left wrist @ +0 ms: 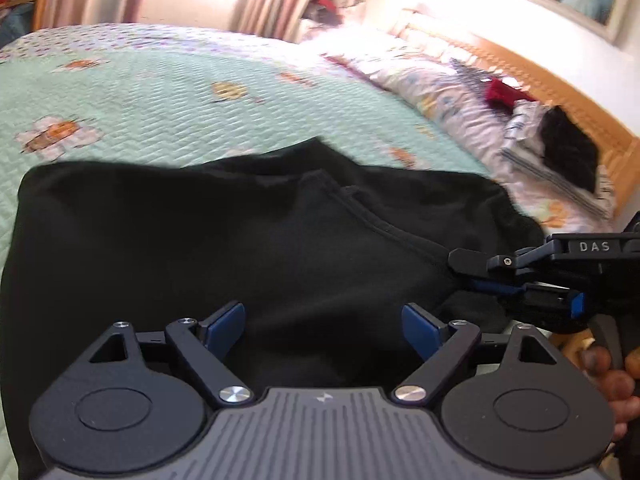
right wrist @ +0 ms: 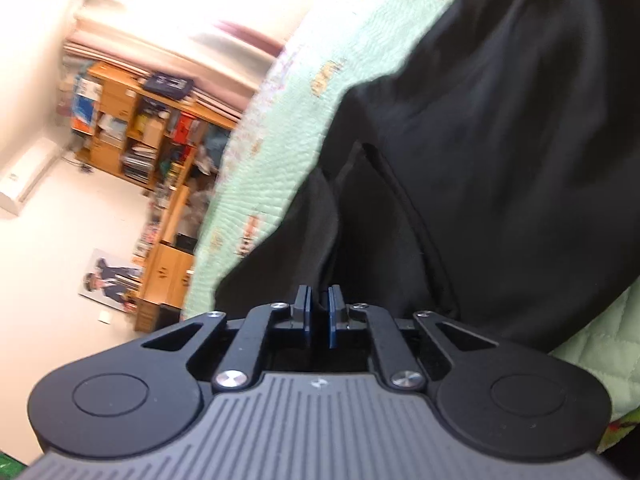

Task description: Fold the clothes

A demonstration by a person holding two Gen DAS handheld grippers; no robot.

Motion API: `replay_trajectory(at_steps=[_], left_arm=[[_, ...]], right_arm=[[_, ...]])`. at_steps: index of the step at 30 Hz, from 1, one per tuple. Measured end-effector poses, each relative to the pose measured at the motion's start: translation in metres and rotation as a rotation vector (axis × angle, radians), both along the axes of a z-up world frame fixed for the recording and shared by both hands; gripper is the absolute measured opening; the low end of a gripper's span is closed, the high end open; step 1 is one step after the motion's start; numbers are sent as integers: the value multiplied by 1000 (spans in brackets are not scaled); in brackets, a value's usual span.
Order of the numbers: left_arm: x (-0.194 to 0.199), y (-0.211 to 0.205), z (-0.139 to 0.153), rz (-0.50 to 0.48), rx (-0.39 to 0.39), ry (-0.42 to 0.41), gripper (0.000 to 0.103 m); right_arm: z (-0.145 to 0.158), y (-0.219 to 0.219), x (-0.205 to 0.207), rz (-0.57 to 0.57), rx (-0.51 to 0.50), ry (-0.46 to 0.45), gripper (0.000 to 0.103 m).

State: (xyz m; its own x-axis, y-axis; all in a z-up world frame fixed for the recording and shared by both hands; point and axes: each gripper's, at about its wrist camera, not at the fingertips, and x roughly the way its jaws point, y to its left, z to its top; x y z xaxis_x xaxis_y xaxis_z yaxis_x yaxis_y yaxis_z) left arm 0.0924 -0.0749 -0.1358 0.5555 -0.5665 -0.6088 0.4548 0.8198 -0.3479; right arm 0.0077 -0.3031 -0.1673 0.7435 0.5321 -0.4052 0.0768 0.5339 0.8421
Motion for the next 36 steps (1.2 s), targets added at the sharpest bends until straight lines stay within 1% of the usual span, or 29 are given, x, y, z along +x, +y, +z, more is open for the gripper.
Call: replay_trajectory(at_steps=[1,2,4,5,7,9,11,14,16,17,19,20,23,26,27,29,30,31,32,36], left_arm=[[-2,-2,3,-19,-14,-4,91],[-2,-6,1,-28,-3,-6,93],[-2,-14,-3,-45,20,-9,96],[0,-20,-9,-47,46,1,96],[2,-29,-20,-49,92,7,96],[1,-35,-25,-58,122,-6,99],[-1,-39,-26,-69,141,-16,101],[-1,-44,-28,-77,165,-21,102],[-1,-46,-29,-83,181,-24,102],[-1,-47,-29,-86,183,-24,102],[-2,-48,-29,-91,185,-23,102],[-2,-48,-29,-92,183,-21,102],[-1,-45,-30,-97,176,-17,102],[-1,-43,-30,-103,170,-15,102],[-1,-43,-30,-103,166,-14,102],[0,-43,-30,-103,163,-11,102],[0,-43,-30,-103,163,-10,102],[0,-45,-29,-102,163,-9,102],[1,-45,-29,-102,161,-8,102],[1,-45,-29,-105,162,-3,102]], right_arm=[[3,-4,-5,-6,-2,-14,9],[5,-7,-10,-13,-4,-26,9],[0,-17,-20,-41,-10,-9,9],[-5,-20,-21,-39,-21,9,8],[-20,-21,-19,-45,-77,64,8],[-32,-17,-16,-42,-130,66,8],[-33,-16,-19,-34,-148,55,8],[-21,-18,-20,-5,-201,48,9],[-5,-18,-25,-18,-286,18,10],[5,-15,-25,-27,-326,-7,12],[16,-16,-19,-28,-329,-64,13],[18,-17,-15,-26,-305,-80,13],[7,-10,2,55,-210,-109,13],[-22,-7,19,72,-227,0,14],[-28,-13,18,41,-230,7,14],[-27,-27,9,-18,-212,4,26],[-25,-33,5,-36,-214,4,47],[-24,-39,2,-41,-218,2,63],[-26,-42,0,-39,-209,9,67],[-37,-49,5,-19,-160,50,69]])
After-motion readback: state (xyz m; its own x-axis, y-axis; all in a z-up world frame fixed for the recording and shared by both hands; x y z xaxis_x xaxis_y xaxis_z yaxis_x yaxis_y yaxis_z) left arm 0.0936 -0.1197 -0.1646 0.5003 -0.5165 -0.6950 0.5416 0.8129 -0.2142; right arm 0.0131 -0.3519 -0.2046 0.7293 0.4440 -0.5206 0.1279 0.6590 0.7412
